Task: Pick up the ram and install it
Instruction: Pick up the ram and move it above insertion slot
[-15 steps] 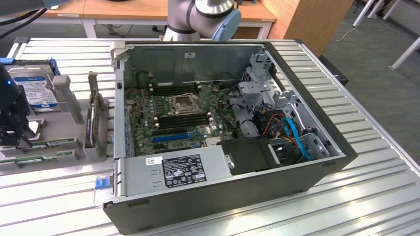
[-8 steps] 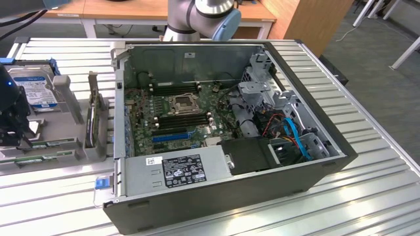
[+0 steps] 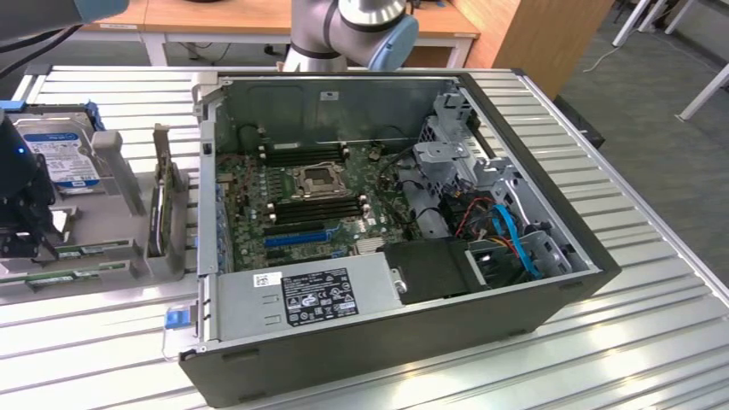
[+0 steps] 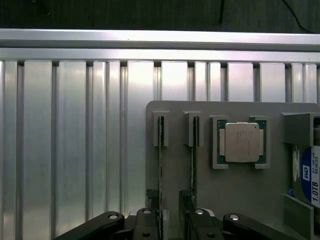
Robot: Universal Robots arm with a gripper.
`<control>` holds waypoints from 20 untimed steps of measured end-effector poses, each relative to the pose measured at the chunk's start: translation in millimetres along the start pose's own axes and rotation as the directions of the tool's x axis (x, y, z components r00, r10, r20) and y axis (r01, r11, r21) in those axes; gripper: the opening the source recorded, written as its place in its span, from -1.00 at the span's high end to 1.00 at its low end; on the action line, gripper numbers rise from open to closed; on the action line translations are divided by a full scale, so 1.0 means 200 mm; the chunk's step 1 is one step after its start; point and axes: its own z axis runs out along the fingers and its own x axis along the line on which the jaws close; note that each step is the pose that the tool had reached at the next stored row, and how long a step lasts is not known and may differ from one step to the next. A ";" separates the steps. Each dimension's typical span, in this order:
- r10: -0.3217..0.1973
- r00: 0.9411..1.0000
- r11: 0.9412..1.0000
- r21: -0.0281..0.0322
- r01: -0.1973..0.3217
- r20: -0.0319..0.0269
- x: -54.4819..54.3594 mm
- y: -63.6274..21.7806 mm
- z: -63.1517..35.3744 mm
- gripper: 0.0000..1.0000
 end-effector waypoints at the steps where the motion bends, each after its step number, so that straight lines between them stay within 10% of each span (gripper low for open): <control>1: 0.000 1.000 1.000 0.000 0.000 0.000 0.00 0.000 0.003 0.40; 20: 0.000 1.000 1.000 0.000 0.000 0.000 0.00 -0.002 0.075 0.40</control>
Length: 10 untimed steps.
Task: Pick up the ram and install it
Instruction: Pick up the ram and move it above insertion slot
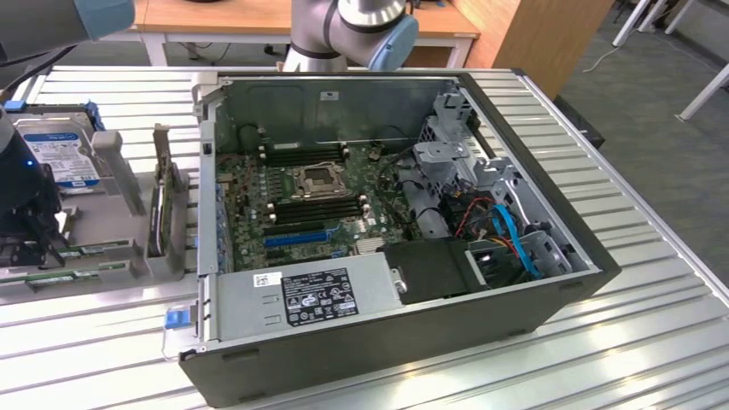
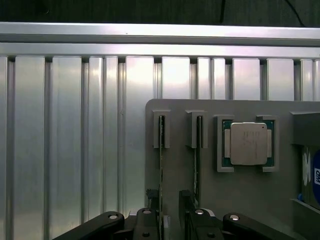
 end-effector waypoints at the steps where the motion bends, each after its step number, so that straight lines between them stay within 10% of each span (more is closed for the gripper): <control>1: 0.000 1.000 1.000 0.000 0.000 0.000 0.00 0.000 0.003 0.40; 10: 0.000 1.000 1.000 0.000 0.000 0.000 0.00 0.000 0.017 0.40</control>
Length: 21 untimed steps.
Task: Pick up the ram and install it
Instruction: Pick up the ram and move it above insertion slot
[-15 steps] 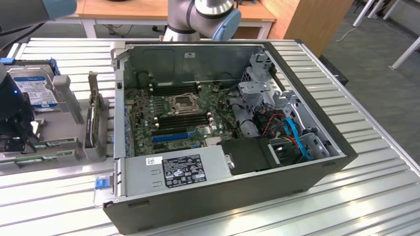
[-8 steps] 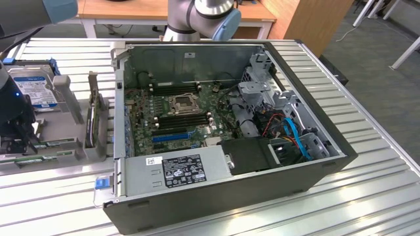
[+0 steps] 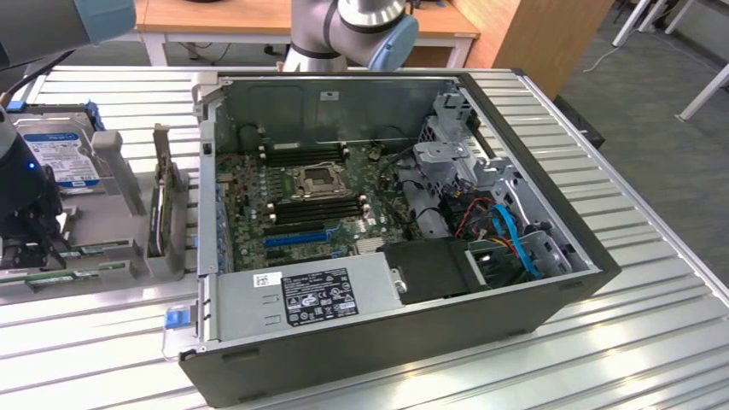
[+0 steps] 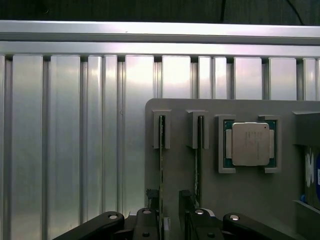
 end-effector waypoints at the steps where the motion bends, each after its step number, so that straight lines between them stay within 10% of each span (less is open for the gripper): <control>1: 0.000 1.000 1.000 0.000 0.000 0.000 0.00 0.000 0.000 0.40; 21: 0.000 1.000 1.000 0.000 0.000 0.000 0.02 -0.001 0.026 0.40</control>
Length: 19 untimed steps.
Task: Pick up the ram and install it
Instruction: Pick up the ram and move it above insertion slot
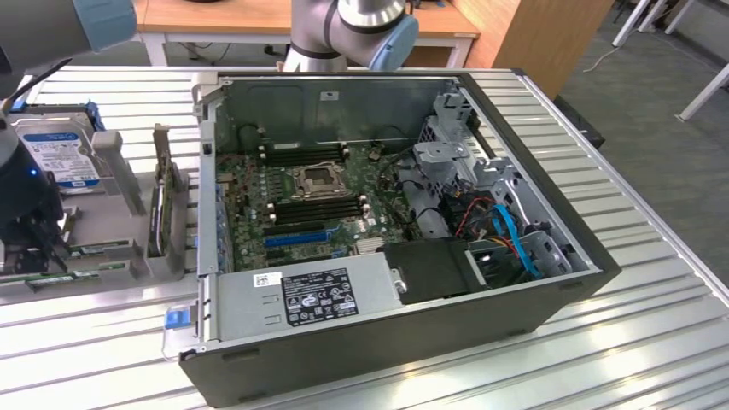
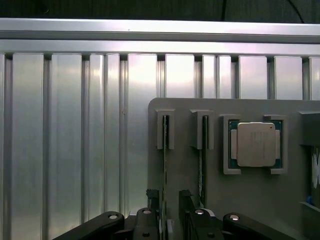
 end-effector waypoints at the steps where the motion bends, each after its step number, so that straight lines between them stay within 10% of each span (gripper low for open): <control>1: 0.000 1.000 1.000 0.000 0.000 0.000 0.00 0.000 0.003 0.40; 19: 0.000 1.000 1.000 0.000 0.000 0.000 0.00 -0.002 0.064 0.40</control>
